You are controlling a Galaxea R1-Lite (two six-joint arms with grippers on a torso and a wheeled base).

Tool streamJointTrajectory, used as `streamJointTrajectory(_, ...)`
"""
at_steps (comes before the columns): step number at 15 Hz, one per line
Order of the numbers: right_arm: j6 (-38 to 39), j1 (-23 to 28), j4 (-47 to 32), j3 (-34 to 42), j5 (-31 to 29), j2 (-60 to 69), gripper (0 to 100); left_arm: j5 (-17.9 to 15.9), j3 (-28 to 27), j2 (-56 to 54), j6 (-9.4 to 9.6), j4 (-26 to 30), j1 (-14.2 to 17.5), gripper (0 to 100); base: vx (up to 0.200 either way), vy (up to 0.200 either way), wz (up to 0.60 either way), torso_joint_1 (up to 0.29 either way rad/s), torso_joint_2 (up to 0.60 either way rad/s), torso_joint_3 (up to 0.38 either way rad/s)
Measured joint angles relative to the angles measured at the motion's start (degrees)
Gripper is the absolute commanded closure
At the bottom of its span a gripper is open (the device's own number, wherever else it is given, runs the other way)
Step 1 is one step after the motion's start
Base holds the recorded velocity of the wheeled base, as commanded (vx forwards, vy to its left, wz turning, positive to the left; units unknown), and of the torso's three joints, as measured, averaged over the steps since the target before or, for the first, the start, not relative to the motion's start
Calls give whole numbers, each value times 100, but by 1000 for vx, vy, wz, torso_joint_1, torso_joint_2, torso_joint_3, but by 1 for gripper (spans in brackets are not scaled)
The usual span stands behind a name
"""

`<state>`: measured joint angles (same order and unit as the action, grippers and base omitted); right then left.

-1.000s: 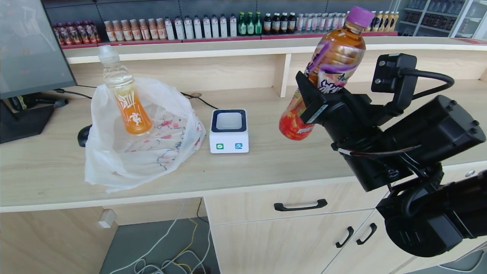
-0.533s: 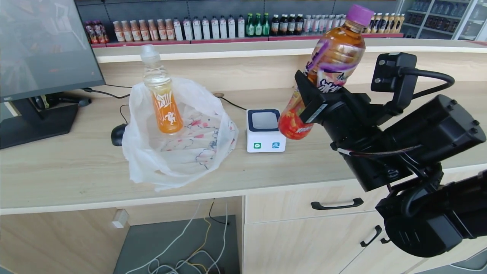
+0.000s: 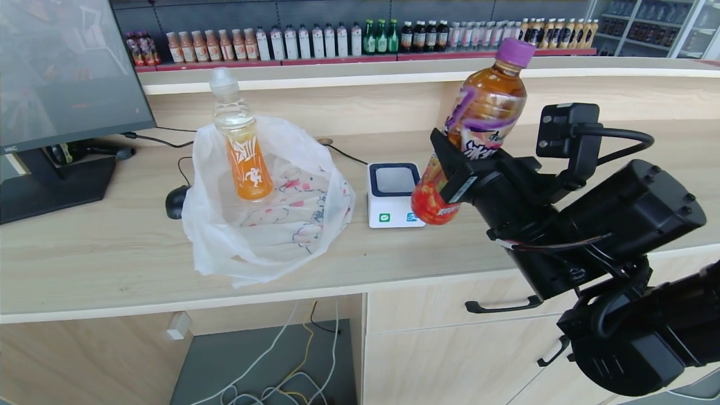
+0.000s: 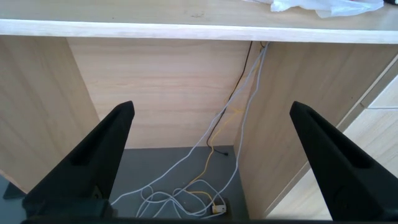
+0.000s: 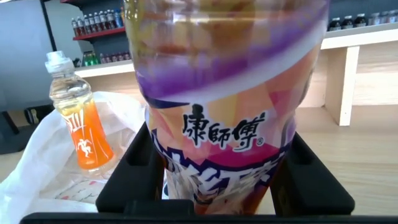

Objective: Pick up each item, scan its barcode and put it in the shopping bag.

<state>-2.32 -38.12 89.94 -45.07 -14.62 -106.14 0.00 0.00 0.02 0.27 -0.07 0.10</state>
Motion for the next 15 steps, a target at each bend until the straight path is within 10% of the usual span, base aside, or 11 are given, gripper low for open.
streamJointTrajectory(8, 355, 98, -178, -306, -229, -91, 100, 2, 0, 0, -2, 0, -2, 0, 0, 0, 0, 0, 0, 0)
streamJointTrajectory(15, 1755, 124, -1613, -2227, 52, -350, 100, 0, 0, 0, 0, 0, -2, 0, 0, 0, 0, 0, 0, 0)
